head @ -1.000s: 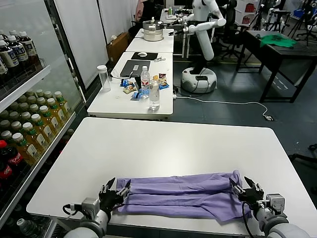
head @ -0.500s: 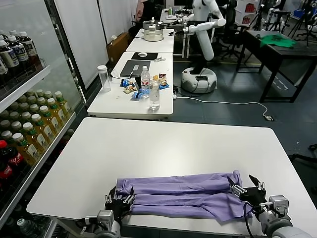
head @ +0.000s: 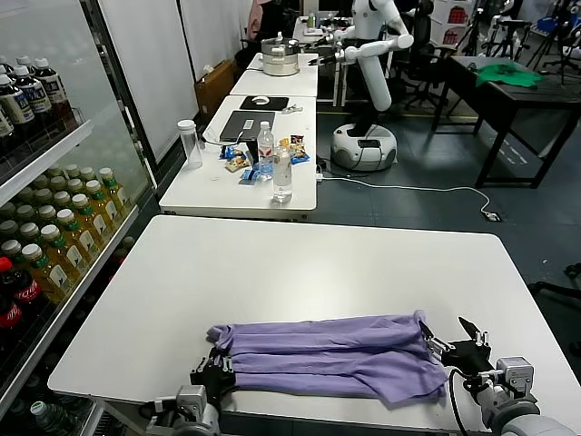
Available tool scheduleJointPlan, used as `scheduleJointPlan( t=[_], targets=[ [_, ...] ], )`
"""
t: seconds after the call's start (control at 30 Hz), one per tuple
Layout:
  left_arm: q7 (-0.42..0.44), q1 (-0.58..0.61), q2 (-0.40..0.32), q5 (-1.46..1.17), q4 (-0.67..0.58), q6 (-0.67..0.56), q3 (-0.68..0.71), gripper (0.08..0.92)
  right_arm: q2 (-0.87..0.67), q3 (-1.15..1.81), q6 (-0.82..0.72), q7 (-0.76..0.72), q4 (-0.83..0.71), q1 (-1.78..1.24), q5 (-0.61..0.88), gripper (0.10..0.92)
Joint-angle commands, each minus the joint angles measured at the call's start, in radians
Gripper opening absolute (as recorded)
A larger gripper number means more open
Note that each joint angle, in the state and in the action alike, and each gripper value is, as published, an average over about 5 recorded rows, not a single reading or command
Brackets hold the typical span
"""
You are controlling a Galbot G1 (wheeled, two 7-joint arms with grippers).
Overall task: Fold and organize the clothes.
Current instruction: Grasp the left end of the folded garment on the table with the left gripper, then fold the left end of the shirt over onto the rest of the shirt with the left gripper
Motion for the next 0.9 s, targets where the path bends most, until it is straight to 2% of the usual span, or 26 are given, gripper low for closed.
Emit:
scheduleJointPlan(
  t=[0.03,0.23,0.4,0.53,0.7,0.9],
  targets=[
    [0.037,-0.024,0.154,-0.125,-0.017,0.003,-0.213,0.168,-0.003,0.001,0.001,-0.002,0.005,0.005,0.0,0.823],
    [0.078,-0.066,0.317,-0.245,-0.004,0.013,-0.441,0.158,-0.004,0.005,0.001,-0.005,0.004,0.011,0.002,0.823],
    [0.083,-0.071,0.348,-0.379,-0.064,0.036,-0.548,0.158,0.002,0.003,0.001,-0.001,0.004,0.012,-0.002,0.823],
    [0.081,-0.068,0.296,-0.666,-0.2,0.059,-0.538,0.158,0.003,0.003,0.0,0.001,0.007,0.007,-0.006,0.823],
    [0.082,-0.059,0.174,-0.884,-0.352,0.061,-0.411,0.158,0.002,0.009,-0.001,0.001,0.012,-0.001,-0.011,0.823],
    [0.074,-0.083,0.041,-0.915,-0.379,0.061,-0.182,0.158,0.007,0.018,-0.002,0.002,0.021,-0.013,-0.019,0.823]
  ],
)
